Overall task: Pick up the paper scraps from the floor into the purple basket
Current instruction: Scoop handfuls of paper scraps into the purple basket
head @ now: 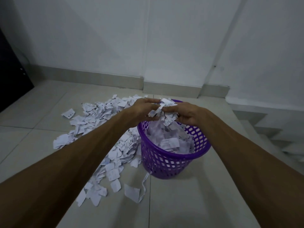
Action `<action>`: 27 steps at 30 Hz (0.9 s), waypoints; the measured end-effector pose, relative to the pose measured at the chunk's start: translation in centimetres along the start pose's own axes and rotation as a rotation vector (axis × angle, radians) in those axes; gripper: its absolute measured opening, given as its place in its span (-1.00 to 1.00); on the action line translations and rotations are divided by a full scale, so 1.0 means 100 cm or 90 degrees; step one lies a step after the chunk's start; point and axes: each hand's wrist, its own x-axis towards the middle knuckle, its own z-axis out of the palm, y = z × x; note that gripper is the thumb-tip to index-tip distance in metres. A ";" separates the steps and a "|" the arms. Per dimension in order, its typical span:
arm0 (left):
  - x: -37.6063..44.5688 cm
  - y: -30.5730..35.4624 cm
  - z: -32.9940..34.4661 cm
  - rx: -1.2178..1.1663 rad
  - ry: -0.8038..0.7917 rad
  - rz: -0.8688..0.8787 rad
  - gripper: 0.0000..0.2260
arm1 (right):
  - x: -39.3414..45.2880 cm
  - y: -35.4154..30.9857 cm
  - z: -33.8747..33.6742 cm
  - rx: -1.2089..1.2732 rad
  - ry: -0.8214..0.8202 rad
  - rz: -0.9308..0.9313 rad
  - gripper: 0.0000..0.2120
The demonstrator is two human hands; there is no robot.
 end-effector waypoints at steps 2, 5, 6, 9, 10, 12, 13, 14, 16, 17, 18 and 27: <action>0.001 0.000 0.001 0.054 -0.049 -0.052 -0.81 | 0.002 0.005 -0.004 -0.041 0.012 0.034 -0.59; 0.002 -0.001 0.001 0.105 -0.118 -0.147 -0.74 | -0.002 0.010 -0.009 -0.190 0.022 0.081 -0.53; 0.002 0.000 0.001 0.121 -0.124 -0.173 -0.71 | -0.005 0.010 -0.010 -0.232 0.026 0.103 -0.50; 0.005 0.003 -0.003 0.145 -0.116 -0.217 -0.63 | -0.010 0.008 -0.015 -0.227 0.033 0.162 -0.35; 0.005 0.004 -0.004 0.140 -0.115 -0.220 -0.62 | -0.012 0.007 -0.016 -0.215 0.034 0.167 -0.33; 0.007 0.006 -0.010 0.120 -0.118 -0.217 -0.63 | -0.013 0.005 -0.020 -0.231 0.053 0.159 -0.38; 0.008 0.006 -0.013 0.113 -0.121 -0.211 -0.63 | -0.014 0.004 -0.022 -0.248 0.071 0.150 -0.44; 0.008 0.007 -0.016 0.108 -0.121 -0.203 -0.65 | -0.013 0.005 -0.022 -0.258 0.095 0.134 -0.52; 0.009 0.008 -0.023 0.089 -0.109 -0.182 -0.70 | -0.010 0.005 -0.023 -0.241 0.161 0.083 -0.71; 0.008 0.008 -0.025 0.073 -0.101 -0.174 -0.72 | -0.008 0.007 -0.022 -0.222 0.195 0.053 -0.74; 0.008 0.009 -0.026 0.055 -0.097 -0.168 -0.73 | -0.007 0.008 -0.021 -0.200 0.215 0.030 -0.72; -0.002 0.012 -0.047 -0.081 -0.070 -0.135 -0.75 | 0.001 -0.003 0.030 -0.140 0.127 -0.030 -0.77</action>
